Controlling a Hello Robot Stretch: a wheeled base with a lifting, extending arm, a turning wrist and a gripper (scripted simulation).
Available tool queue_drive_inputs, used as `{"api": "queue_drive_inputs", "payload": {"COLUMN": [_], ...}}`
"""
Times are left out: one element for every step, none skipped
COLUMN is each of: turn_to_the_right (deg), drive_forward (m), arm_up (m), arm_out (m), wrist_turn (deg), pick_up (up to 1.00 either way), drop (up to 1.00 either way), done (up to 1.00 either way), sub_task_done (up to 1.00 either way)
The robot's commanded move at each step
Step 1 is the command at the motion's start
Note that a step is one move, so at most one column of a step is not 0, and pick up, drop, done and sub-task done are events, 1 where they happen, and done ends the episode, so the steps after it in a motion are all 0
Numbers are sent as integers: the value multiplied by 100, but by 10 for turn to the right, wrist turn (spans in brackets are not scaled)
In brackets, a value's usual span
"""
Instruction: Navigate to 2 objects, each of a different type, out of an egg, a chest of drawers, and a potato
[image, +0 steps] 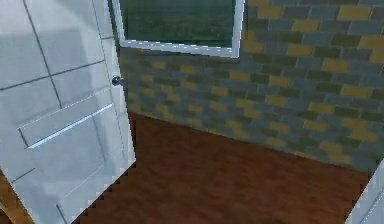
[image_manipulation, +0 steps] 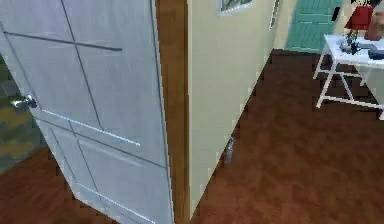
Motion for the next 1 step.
{"api": "queue_drive_inputs", "payload": {"turn_to_the_right": [180], "drive_forward": [0], "arm_up": [0], "arm_out": [0], "wrist_turn": [0], "pick_up": [0], "drop": [0], "done": [0], "sub_task_done": [0]}}
